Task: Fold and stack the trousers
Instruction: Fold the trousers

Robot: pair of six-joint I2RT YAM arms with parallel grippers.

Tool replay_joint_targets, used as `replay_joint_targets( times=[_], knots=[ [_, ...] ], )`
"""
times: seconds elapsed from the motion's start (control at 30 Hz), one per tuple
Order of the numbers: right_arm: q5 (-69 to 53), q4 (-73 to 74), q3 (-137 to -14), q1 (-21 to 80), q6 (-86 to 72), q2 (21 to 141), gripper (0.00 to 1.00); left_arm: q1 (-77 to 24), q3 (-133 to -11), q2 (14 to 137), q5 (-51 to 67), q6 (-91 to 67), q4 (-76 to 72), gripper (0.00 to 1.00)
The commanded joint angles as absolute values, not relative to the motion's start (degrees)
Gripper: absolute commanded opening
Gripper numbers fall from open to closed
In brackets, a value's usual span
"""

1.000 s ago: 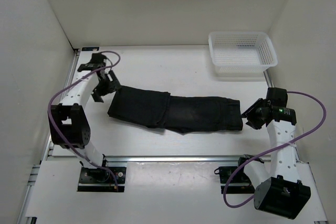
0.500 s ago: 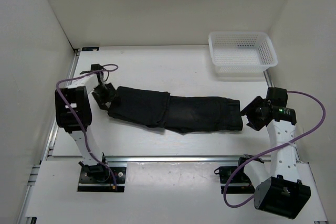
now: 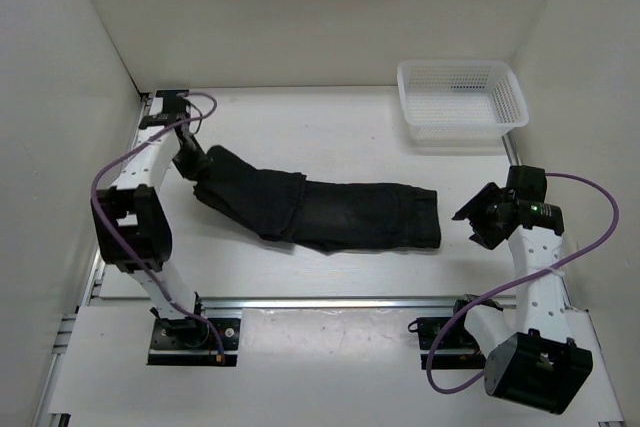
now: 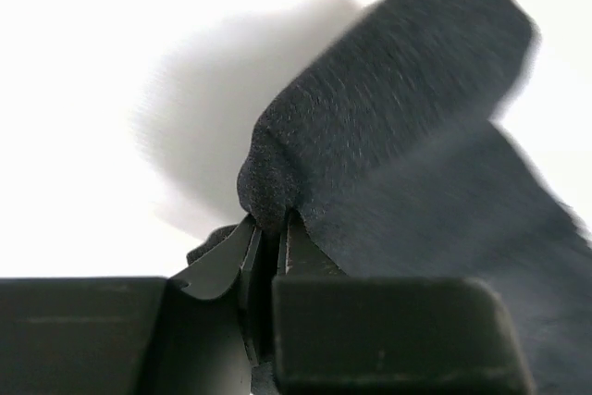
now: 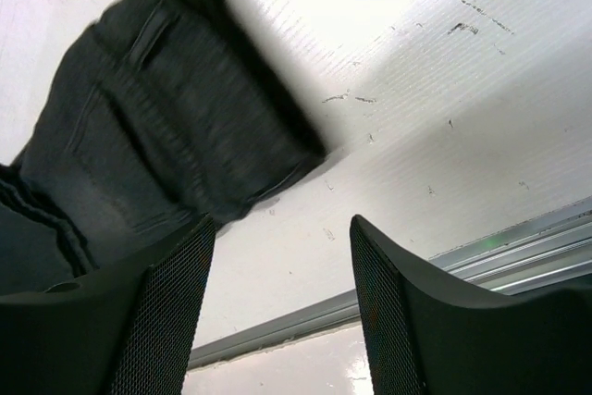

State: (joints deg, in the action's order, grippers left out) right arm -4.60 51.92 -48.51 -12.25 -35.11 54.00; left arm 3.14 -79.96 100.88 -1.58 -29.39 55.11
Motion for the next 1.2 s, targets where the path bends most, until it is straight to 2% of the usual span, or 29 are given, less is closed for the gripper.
replay_joint_targets(
  times=[0.0, 0.27, 0.4, 0.53, 0.73, 1.0, 1.03, 1.07, 1.1, 1.13, 1.17],
  knots=[
    [-5.4, 51.1, -49.8, -12.4, -34.0, 54.4, 0.65, -2.4, -90.1, 91.2, -8.5, -30.6, 60.0, 0.11],
    [-6.0, 51.1, -49.8, -12.4, -34.0, 53.9, 0.65, -9.5, -102.9, 89.1, -10.9, -32.1, 66.1, 0.11],
    [-6.0, 51.1, -49.8, -12.4, -34.0, 53.9, 0.65, -18.3, -105.5, 89.1, -9.4, -35.7, 66.1, 0.11],
    [-6.5, 51.1, -50.4, -12.4, -34.0, 53.9, 0.67, -31.1, -107.6, 93.2, -12.4, -41.4, 65.5, 0.11],
    [-5.9, 52.1, -50.4, -12.4, -33.5, 53.3, 0.67, -43.5, -115.6, 102.0, -16.3, -47.5, 66.8, 0.11],
    [-5.4, 52.7, -50.4, -12.4, -33.5, 52.2, 0.67, -50.4, -124.0, 110.7, -16.9, -52.6, 66.8, 0.11],
    [-5.4, 52.7, -50.4, -12.4, -33.5, 52.2, 0.67, -51.2, -124.6, 112.1, -16.1, -52.6, 65.0, 0.13],
    [-4.8, 52.7, -50.4, -12.4, -33.5, 52.2, 0.67, -52.7, -124.6, 112.8, -11.8, -51.2, 63.3, 0.23],
    [-4.7, 52.7, -50.4, -12.4, -33.5, 52.2, 0.67, -53.3, -124.6, 113.3, -6.6, -48.0, 60.1, 0.62],
    [-4.7, 52.7, -50.4, -12.4, -33.5, 52.2, 0.67, -53.3, -124.6, 115.0, -0.2, -45.0, 54.9, 0.77],
    [-4.7, 52.7, -49.8, -12.4, -33.5, 52.2, 0.67, -54.0, -125.3, 116.5, 4.9, -43.0, 54.8, 0.86]
  ],
)
